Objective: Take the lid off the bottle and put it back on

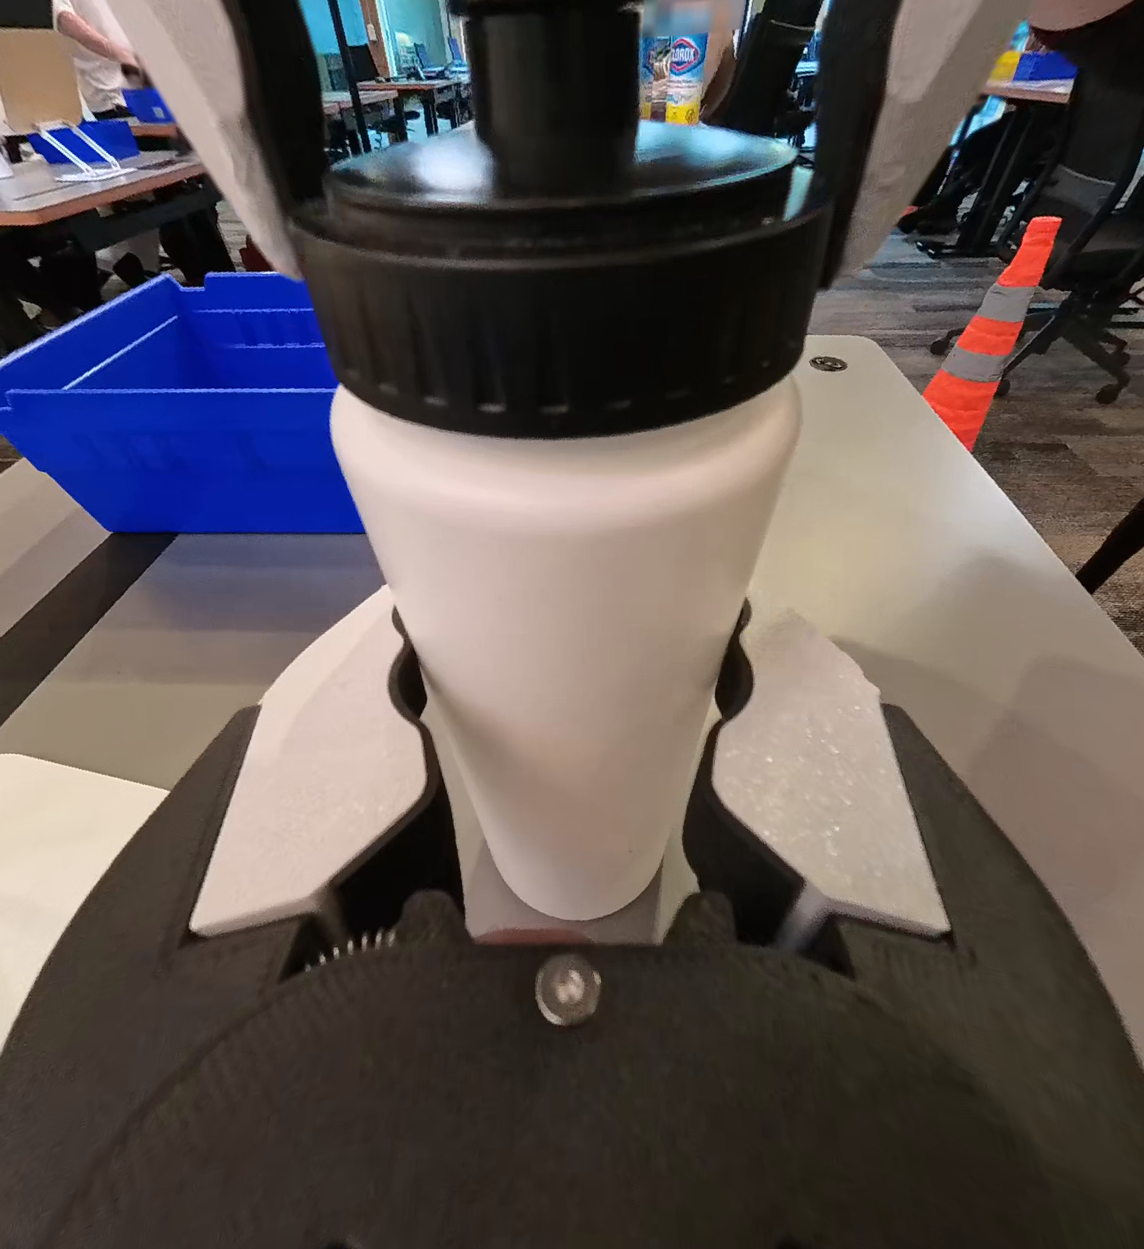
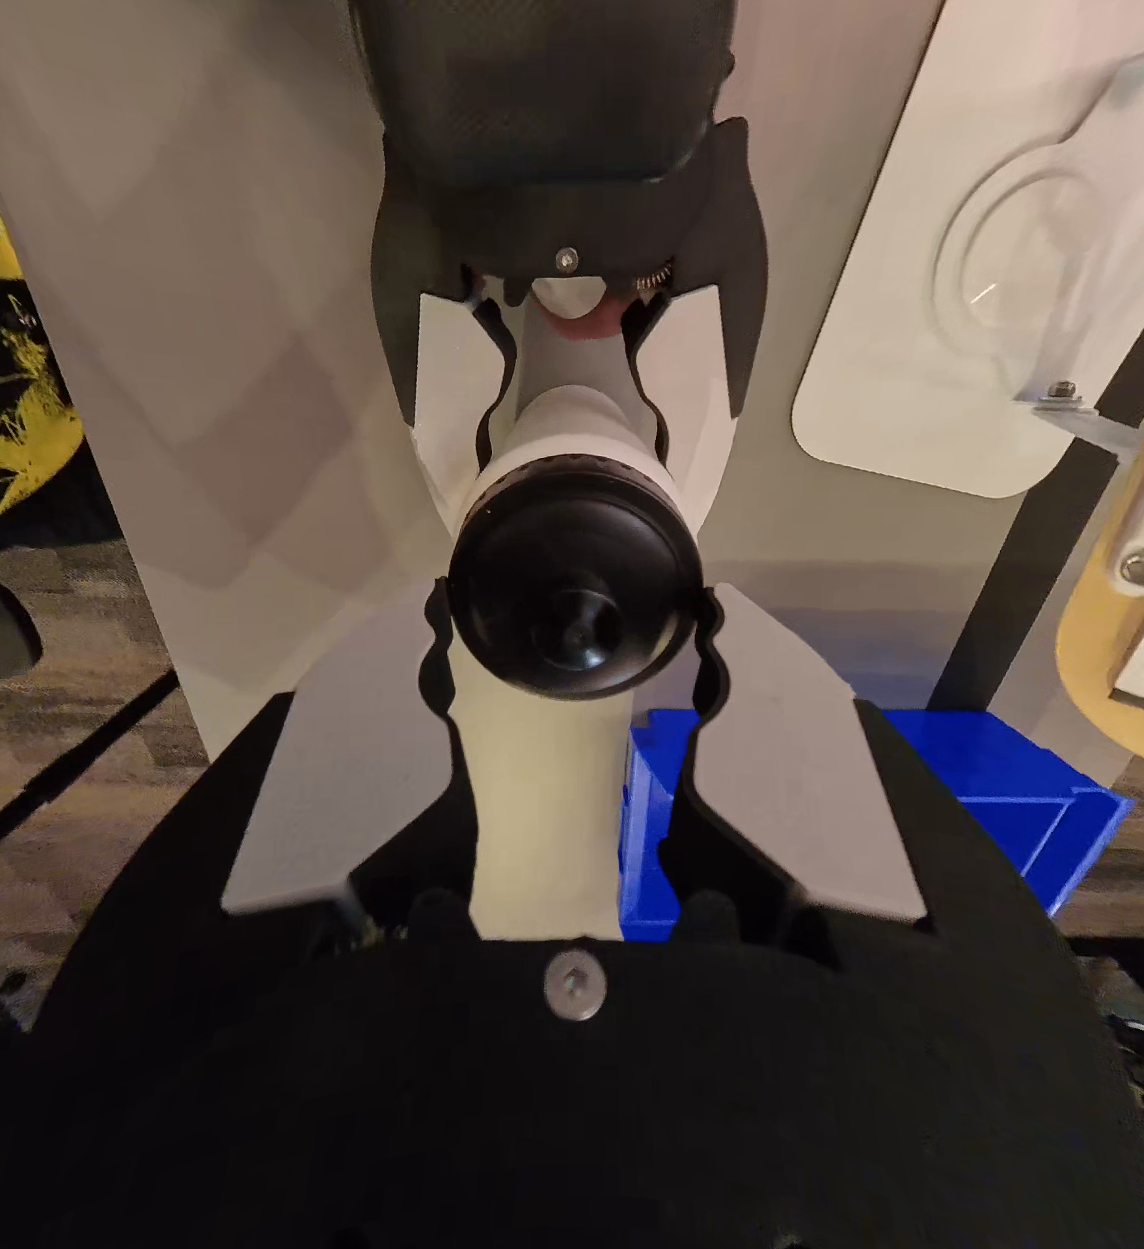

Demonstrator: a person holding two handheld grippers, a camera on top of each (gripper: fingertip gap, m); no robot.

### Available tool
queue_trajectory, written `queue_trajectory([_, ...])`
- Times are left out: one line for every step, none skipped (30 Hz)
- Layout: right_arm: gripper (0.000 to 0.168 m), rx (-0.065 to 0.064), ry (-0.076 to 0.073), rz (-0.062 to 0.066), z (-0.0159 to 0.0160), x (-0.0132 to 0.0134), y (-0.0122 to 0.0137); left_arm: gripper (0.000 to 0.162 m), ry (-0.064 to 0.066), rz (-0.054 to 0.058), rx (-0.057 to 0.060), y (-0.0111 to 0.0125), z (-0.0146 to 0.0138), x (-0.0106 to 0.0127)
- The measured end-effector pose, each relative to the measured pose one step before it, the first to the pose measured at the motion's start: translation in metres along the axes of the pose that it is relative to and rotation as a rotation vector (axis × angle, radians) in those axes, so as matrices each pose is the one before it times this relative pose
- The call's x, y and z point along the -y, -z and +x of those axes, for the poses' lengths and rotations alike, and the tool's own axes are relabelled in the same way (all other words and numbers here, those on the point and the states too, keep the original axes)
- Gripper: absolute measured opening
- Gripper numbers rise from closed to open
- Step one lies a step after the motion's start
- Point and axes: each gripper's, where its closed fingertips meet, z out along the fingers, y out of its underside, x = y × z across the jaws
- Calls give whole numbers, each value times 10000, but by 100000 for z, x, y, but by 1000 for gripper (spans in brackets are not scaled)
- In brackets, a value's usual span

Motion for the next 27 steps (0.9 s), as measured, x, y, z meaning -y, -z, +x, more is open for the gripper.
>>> queue_trajectory([70, 8, 44, -26, 0, 9, -65, 86, 0, 7, -3, 6, 4, -4])
queue_trajectory([70, 21, -40, -14, -6, -26, 10, 86, 4, -4, -6, -2, 4, 6])
queue_trajectory([70, -16, -49, 8, -1, -4, -5, 86, -5, -2, 5, -5, -2, 0])
queue_trajectory([70, -12, -204, 54, -9, 23, -15, 85, 1, 14, 5, 22, 0, -1])
queue_trajectory([70, 31, -481, 59, 9, 0, -15, 85, 8, 8, 19, -2, -27, -1])
queue_trajectory([70, 49, -711, 61, 41, -9, 11, 85, 30, -4, 41, -16, -52, 10])
queue_trajectory([70, 6, -865, 85, 91, -13, 17, 85, 81, 3, 40, -23, -99, 28])
queue_trajectory([70, -48, -961, 111, 83, 31, 3, 85, 48, 8, 33, -14, -86, 22])
queue_trajectory([70, -102, -786, 158, -16, 81, -15, 85, 13, 21, -2, 22, -19, 8])
queue_trajectory([70, -130, -385, 115, -113, 31, -37, 85, -63, 14, -37, 42, 85, -26])
queue_trajectory([70, -104, -103, 9, -145, -117, -13, 85, -105, -28, -14, -35, 137, -30])
queue_trajectory([70, -45, 43, -79, -52, -172, 34, 85, -6, -41, -3, -93, 104, 20])
queue_trajectory([70, 76, 292, -157, -21, -172, 48, 85, -18, -25, 1, -106, 104, 32])
queue_trajectory([70, 101, 598, -54, -6, -34, 71, 85, -11, -4, -51, -62, 132, 14])
queue_trajectory([76, -115, 623, 42, 234, 12, 126, 85, 4, 9, -16, -7, 52, 2])
queue_trajectory([82, -222, 579, -41, 377, -119, 128, 85, 8, 12, -9, 16, 2, -1])
queue_trajectory([86, -105, 507, -61, 239, -123, 101, 85, 0, 0, -20, 6, 4, -2])
queue_trajectory([87, 81, 413, -6, 8, -19, 54, 85, -4, 2, -11, 3, 4, -9])
queue_trajectory([86, 172, 385, -5, -136, 43, -34, 85, 8, 9, -4, -7, -3, 12])
queue_trajectory([82, 169, 348, -23, -140, 42, -116, 85, 8, 9, -4, -16, 5, 4])
queue_trajectory([77, 261, 218, -121, -234, -91, -227, 85, 2, 1, -1, -1, -11, 1])
queue_trajectory([71, 329, 5, -187, -303, -162, -264, 85, -2, -5, -4, -1, 10, 6])
queue_trajectory([72, 140, -222, -123, -50, -77, -193, 85, -2, 2, 0, 10, -2, -11])
queue_trajectory([72, 147, -411, -14, -85, 12, -55, 85, 1, 16, -5, 34, -1, -1])
queue_trajectory([72, 104, -561, 28, -52, 7, -10, 85, 5, 3, 7, 9, -5, -9])
queue_trajectory([72, 82, -698, 34, -54, -36, -30, 85, 5, 1, 24, -18, -20, 16])
queue_trajectory([72, 68, -774, 60, -64, -18, -10, 85, 11, 1, 10, -22, -12, 7])
